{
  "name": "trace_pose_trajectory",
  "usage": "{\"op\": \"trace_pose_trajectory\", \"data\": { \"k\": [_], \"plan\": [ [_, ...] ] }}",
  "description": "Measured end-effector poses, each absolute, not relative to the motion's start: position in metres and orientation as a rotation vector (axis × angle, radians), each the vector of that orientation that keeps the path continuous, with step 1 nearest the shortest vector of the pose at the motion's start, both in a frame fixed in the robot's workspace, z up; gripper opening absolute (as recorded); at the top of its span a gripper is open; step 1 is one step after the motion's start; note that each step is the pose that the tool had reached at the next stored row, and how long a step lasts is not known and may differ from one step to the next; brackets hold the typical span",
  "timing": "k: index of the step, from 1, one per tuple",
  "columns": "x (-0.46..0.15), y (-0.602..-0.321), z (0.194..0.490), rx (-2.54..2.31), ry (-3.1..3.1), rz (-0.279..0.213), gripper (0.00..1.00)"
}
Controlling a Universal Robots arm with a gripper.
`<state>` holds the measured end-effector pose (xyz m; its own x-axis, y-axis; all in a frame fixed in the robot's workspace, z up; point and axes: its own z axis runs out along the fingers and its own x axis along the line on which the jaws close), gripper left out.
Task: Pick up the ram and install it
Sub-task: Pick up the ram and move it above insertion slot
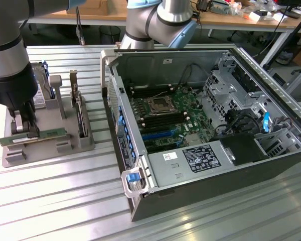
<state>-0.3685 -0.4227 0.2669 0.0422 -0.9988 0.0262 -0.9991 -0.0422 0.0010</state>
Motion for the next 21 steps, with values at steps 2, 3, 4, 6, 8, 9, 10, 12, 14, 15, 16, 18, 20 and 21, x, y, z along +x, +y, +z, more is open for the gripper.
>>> {"op": "trace_pose_trajectory", "data": {
  "k": [2, 3, 4, 6, 8, 9, 10, 12, 14, 15, 16, 18, 20, 21],
  "plan": [
    [-0.369, -0.423, 0.268, 2.254, -2.161, 0.028, 0.12],
    [-0.369, -0.423, 0.269, 2.254, -2.161, 0.028, 0.12],
    [-0.369, -0.423, 0.27, 2.254, -2.161, 0.028, 0.12],
    [-0.369, -0.423, 0.27, 2.254, -2.161, 0.028, 0.12],
    [-0.369, -0.423, 0.272, 2.254, -2.161, 0.028, 0.12],
    [-0.369, -0.423, 0.273, 2.254, -2.161, 0.028, 0.12],
    [-0.369, -0.423, 0.273, 2.254, -2.161, 0.028, 0.12],
    [-0.369, -0.423, 0.274, 2.254, -2.161, 0.028, 0.12],
    [-0.369, -0.423, 0.276, 2.254, -2.161, 0.028, 0.12],
    [-0.369, -0.423, 0.277, 2.254, -2.161, 0.029, 0.12],
    [-0.369, -0.423, 0.278, 2.254, -2.161, 0.028, 0.12],
    [-0.369, -0.423, 0.279, 2.254, -2.161, 0.028, 0.12],
    [-0.369, -0.423, 0.28, 2.254, -2.161, 0.028, 0.12],
    [-0.369, -0.423, 0.281, 2.254, -2.161, 0.028, 0.12]
  ]
}}
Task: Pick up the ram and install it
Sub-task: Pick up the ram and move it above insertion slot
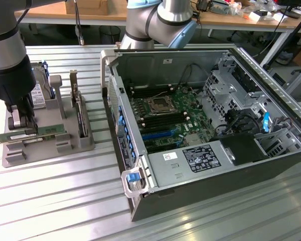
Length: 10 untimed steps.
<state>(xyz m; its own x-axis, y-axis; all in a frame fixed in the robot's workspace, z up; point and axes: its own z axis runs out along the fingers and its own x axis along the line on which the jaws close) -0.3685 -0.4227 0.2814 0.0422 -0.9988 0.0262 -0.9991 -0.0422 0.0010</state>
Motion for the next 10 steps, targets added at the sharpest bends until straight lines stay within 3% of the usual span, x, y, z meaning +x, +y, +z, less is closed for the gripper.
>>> {"op": "trace_pose_trajectory", "data": {
  "k": [10],
  "plan": [
    [-0.3685, -0.4227, 0.2879, 2.254, -2.161, 0.029, 0.12]
  ]
}}
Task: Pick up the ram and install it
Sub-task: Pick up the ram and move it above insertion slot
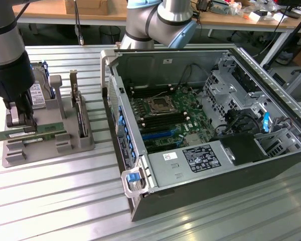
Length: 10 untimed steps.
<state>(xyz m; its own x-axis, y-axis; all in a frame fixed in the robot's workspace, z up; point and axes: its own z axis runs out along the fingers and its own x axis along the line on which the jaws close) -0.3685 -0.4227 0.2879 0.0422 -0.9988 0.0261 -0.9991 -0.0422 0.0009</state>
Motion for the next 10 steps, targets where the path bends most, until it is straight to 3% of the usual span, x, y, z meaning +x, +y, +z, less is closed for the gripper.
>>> {"op": "trace_pose_trajectory", "data": {
  "k": [10],
  "plan": [
    [-0.3685, -0.4227, 0.295, 2.254, -2.161, 0.029, 0.12]
  ]
}}
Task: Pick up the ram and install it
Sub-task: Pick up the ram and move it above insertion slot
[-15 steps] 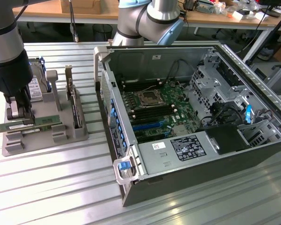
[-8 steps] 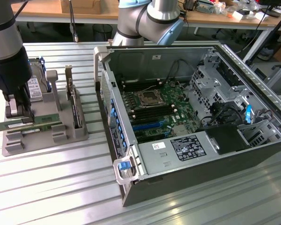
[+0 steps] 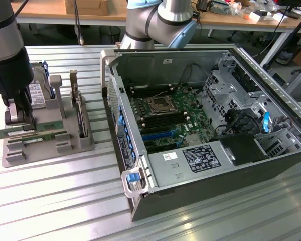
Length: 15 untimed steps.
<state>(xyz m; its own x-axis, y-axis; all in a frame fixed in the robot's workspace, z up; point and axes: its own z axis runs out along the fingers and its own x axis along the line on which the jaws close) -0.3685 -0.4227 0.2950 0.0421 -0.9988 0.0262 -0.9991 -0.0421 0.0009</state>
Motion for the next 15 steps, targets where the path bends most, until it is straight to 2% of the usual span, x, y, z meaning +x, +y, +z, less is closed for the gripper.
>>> {"op": "trace_pose_trajectory", "data": {
  "k": [15],
  "plan": [
    [-0.3685, -0.4227, 0.3045, 2.254, -2.161, 0.028, 0.12]
  ]
}}
